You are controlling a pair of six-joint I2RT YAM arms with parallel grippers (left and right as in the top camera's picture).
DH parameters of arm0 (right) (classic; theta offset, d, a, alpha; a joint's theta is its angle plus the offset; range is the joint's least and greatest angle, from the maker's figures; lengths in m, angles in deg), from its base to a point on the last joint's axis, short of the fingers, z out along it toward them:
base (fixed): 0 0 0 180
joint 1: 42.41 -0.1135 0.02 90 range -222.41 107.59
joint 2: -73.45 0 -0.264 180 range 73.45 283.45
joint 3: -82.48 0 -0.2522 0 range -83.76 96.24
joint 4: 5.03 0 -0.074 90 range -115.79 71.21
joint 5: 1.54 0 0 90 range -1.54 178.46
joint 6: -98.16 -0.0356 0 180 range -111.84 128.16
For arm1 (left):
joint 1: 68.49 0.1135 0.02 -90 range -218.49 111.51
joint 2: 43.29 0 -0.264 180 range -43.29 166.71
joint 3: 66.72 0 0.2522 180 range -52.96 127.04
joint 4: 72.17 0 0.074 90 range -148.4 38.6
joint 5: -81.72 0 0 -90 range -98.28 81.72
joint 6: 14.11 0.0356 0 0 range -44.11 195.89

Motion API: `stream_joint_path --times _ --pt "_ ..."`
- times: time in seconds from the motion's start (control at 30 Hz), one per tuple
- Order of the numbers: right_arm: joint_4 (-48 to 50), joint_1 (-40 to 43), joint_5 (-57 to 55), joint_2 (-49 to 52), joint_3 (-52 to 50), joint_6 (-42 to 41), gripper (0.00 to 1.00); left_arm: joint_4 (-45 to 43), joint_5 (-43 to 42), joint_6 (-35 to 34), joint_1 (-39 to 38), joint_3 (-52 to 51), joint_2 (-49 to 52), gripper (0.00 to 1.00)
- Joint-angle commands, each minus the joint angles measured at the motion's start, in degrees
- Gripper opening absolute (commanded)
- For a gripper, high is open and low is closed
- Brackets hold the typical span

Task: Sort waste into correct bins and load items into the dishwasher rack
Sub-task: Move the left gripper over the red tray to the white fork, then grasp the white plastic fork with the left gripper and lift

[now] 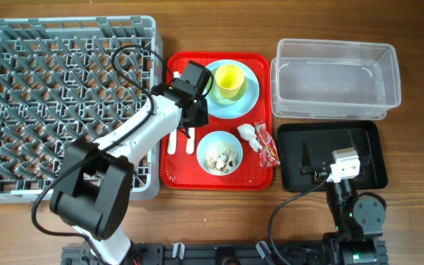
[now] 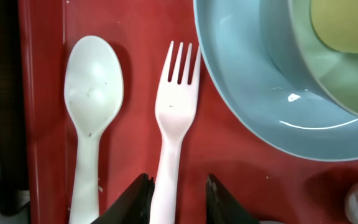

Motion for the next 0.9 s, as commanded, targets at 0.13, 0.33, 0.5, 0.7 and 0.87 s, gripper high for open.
stream_joint_path --times 0.13,0.33,0.5,0.7,0.87 --pt "0.2 0.1 -0.5 0.0 0.0 -0.7 1.0 -1.3 1.4 -0.3 -0.2 1.0 2.0 0.29" --pt "0.2 0.1 -0.5 0.0 0.0 -0.7 1.0 -2.3 1.4 -0.3 -0.2 1.0 4.0 0.29" --pt "0.2 0.1 -0.5 0.0 0.0 -0.7 1.0 -2.8 2.7 -0.3 -0.2 1.0 4.9 0.28" --pt "0.2 0.1 -0.5 0.0 0.0 -0.7 1.0 -3.3 2.8 -0.3 -0.2 0.6 4.9 0.28" --pt "0.2 0.1 -0.5 0.0 0.0 -0.7 1.0 -6.4 2.8 -0.3 -0.2 -1.9 4.9 0.28"
